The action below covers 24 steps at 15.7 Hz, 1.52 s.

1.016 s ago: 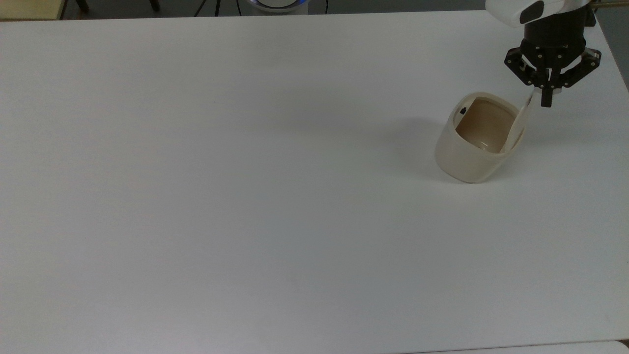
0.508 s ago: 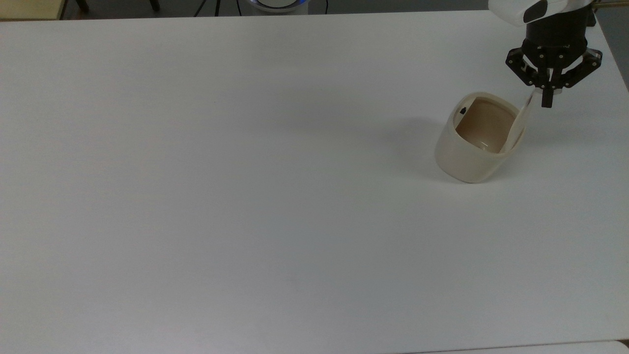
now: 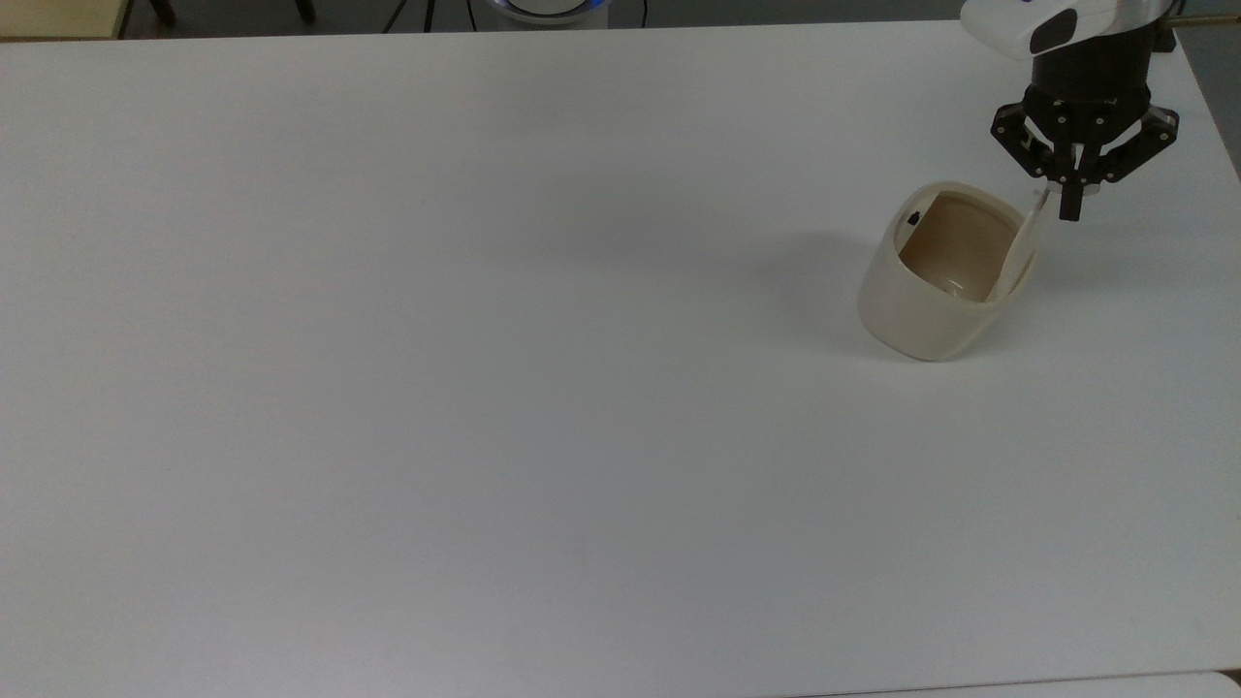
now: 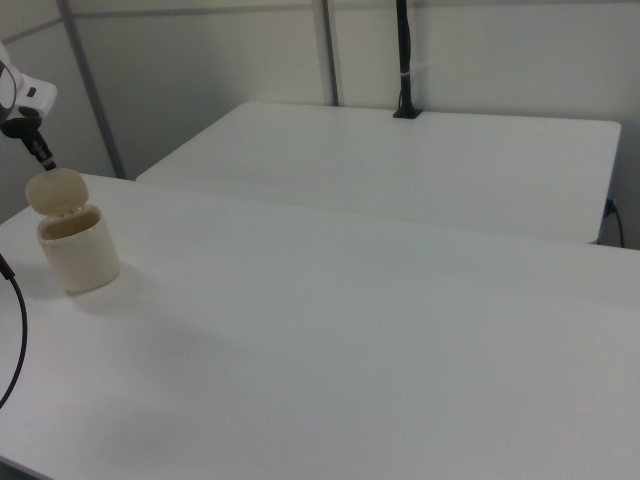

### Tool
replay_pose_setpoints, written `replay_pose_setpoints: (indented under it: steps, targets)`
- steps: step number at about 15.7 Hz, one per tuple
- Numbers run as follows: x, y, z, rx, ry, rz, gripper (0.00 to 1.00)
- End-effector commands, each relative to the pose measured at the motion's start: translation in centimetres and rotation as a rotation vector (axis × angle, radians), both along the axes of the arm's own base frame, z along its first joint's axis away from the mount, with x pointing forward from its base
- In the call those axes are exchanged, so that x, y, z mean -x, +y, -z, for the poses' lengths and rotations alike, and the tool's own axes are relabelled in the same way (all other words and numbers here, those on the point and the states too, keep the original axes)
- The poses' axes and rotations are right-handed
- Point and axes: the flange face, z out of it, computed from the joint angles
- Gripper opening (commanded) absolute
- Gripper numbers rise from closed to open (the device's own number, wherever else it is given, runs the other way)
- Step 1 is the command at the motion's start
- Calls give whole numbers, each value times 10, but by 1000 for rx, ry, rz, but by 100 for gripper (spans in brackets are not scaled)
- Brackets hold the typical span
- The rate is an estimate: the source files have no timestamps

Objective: Close the trash bin
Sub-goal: 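Lower the gripper beside the raised lid's edge, then push the lid down over the bin opening with the gripper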

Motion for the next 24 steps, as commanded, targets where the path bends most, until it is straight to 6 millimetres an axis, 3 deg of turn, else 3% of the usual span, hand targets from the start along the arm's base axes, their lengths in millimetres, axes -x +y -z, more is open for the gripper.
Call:
replay_pose_setpoints:
  steps: [1,12,18,24]
  targets:
    - [0,-3,-1,7,-6,15,0]
    - [12,-16,15,120,23,-68,0]
    - [22,-34,16,157,42,-101,0]
    - [21,-51,43,220,108,-135,0]
